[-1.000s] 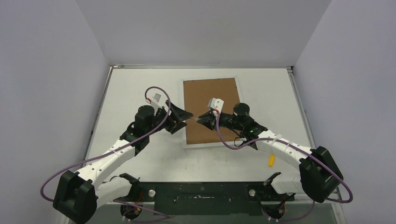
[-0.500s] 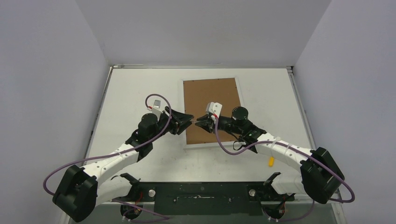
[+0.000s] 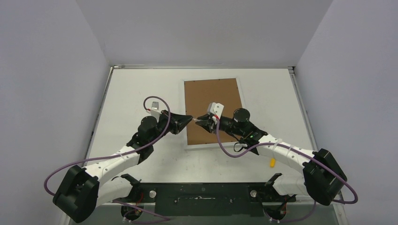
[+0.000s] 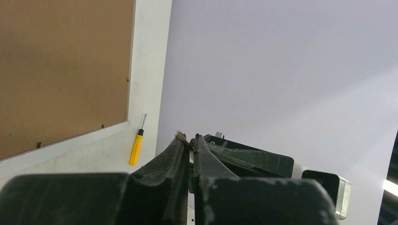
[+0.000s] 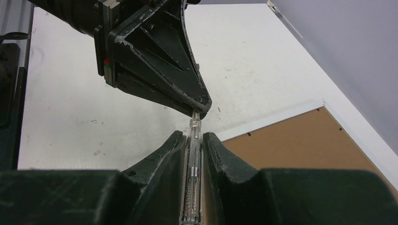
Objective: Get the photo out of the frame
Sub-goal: Adjust the screwdriver.
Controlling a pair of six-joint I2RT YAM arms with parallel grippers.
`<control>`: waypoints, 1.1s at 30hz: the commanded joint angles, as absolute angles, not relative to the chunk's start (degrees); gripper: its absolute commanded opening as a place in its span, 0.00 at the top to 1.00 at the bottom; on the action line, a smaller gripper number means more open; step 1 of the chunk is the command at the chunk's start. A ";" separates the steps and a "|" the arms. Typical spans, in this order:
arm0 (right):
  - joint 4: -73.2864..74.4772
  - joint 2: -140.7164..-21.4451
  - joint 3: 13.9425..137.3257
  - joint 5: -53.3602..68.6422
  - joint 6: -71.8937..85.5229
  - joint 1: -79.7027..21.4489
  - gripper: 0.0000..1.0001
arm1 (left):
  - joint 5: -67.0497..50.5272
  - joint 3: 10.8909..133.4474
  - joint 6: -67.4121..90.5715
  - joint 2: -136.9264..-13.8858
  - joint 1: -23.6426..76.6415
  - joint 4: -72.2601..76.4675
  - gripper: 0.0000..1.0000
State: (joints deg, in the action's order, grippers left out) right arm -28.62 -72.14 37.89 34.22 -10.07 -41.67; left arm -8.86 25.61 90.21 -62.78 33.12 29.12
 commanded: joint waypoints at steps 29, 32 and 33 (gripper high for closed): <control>-50.46 -77.20 34.59 34.35 71.76 -33.44 0.17 | -3.44 23.06 90.73 -64.59 33.44 44.97 1.00; -53.36 -77.30 33.36 32.93 76.61 -33.68 0.18 | -2.69 22.41 90.75 -64.45 33.64 46.17 1.00; -51.30 -77.03 33.55 32.20 77.52 -33.81 0.18 | -2.26 22.15 90.77 -64.30 33.73 46.45 1.00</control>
